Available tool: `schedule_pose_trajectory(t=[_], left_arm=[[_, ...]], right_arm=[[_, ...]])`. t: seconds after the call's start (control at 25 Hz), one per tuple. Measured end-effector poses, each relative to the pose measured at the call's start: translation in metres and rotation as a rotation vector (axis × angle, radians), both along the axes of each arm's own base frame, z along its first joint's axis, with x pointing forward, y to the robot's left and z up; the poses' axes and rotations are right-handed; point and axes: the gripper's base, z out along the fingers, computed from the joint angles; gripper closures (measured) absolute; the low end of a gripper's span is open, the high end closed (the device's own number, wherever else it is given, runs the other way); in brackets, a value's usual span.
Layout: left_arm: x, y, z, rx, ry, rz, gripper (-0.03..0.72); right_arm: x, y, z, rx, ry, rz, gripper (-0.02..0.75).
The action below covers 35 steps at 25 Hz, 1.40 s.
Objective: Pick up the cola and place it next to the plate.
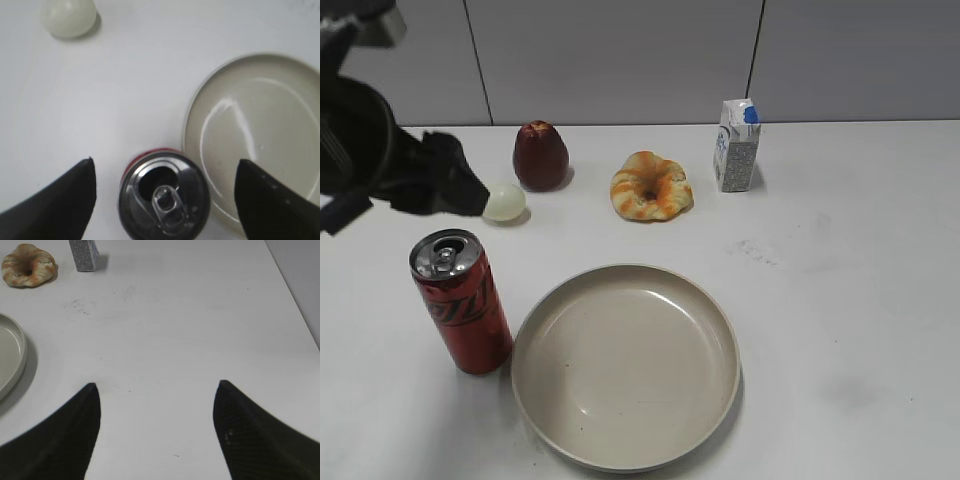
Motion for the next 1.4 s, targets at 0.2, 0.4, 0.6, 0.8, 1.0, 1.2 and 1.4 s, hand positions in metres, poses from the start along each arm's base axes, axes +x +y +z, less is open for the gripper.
schedule_pose_trajectory(t=[0.2, 0.4, 0.6, 0.8, 1.0, 1.2, 1.4], left_arm=[[-0.006, 0.008, 0.065, 0.009, -0.121, -0.036, 0.028], [-0.020, 0.053, 0.098, 0.136, -0.152, 0.065, 0.041], [-0.047, 0.108, 0.100, 0.192, -0.108, 0.273, 0.070], [-0.097, 0.130, 0.085, 0.121, -0.148, 0.407, 0.097], [-0.151, 0.134, 0.049, 0.089, -0.207, 0.428, 0.100], [-0.194, 0.137, 0.028, 0.043, -0.361, 0.437, 0.100], [-0.208, 0.136, 0.011, 0.036, -0.446, 0.407, 0.101]], right_arm=[[0.000, 0.000, 0.000, 0.000, 0.000, 0.000, 0.203], [0.000, 0.000, 0.000, 0.000, 0.000, 0.000, 0.203], [0.000, 0.000, 0.000, 0.000, 0.000, 0.000, 0.203], [0.000, 0.000, 0.000, 0.000, 0.000, 0.000, 0.203], [0.000, 0.000, 0.000, 0.000, 0.000, 0.000, 0.203], [0.000, 0.000, 0.000, 0.000, 0.000, 0.000, 0.203], [0.000, 0.000, 0.000, 0.000, 0.000, 0.000, 0.203]])
